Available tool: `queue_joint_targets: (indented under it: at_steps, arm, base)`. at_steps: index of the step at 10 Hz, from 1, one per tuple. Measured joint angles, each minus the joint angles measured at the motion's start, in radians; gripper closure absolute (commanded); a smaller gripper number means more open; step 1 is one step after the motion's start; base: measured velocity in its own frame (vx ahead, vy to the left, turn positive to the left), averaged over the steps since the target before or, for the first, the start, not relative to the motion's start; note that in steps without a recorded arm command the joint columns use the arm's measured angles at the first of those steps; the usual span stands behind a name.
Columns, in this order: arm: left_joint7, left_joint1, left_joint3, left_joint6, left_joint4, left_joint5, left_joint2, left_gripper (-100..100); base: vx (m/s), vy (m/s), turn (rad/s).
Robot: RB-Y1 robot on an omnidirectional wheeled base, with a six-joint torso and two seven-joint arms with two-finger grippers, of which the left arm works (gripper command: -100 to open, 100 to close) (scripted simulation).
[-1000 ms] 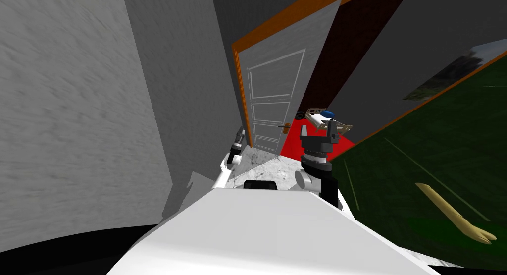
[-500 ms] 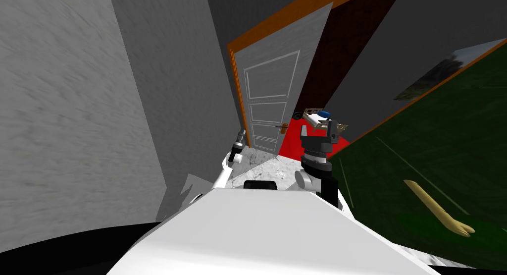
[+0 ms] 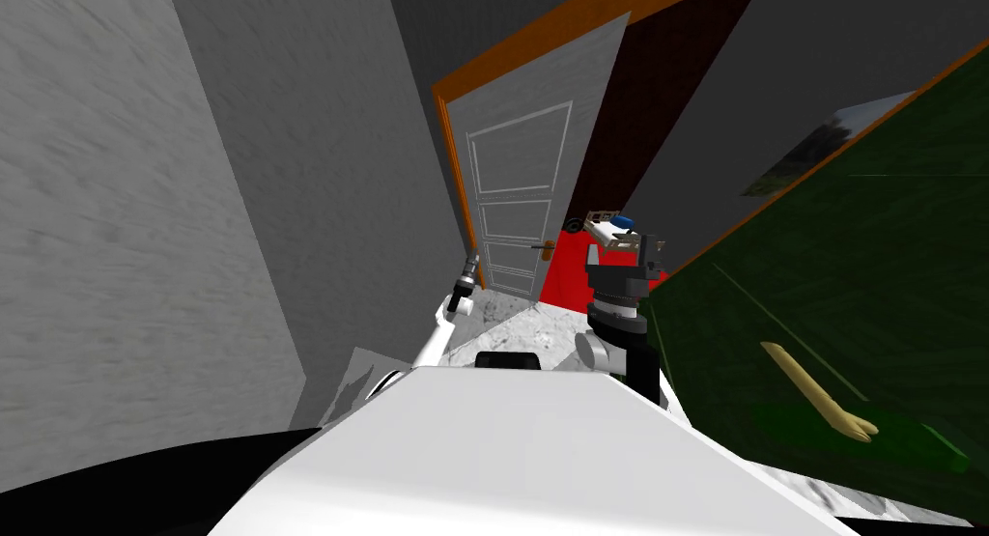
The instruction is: Pull the door open
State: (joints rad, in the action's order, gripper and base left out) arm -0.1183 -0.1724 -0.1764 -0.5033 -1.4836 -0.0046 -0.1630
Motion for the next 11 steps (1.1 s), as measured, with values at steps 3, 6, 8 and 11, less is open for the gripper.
queue_joint_targets:
  at_steps: [3, 6, 8, 11]
  arm:
    - [-0.018, -0.026, 0.005, 0.008, 0.049, 0.017, 0.000, -100]
    - [-0.033, -0.055, 0.015, 0.006, 0.109, 0.040, 0.001, -100]
    - [-0.047, -0.076, 0.022, 0.009, 0.149, 0.056, 0.005, -100]
    - [-0.065, -0.104, 0.033, 0.011, 0.209, 0.081, 0.006, -100]
  base:
    - [0.022, -0.041, -0.068]
    - [0.023, -0.033, -0.087]
    - [0.030, -0.039, -0.108]
    - [0.023, -0.031, -0.098]
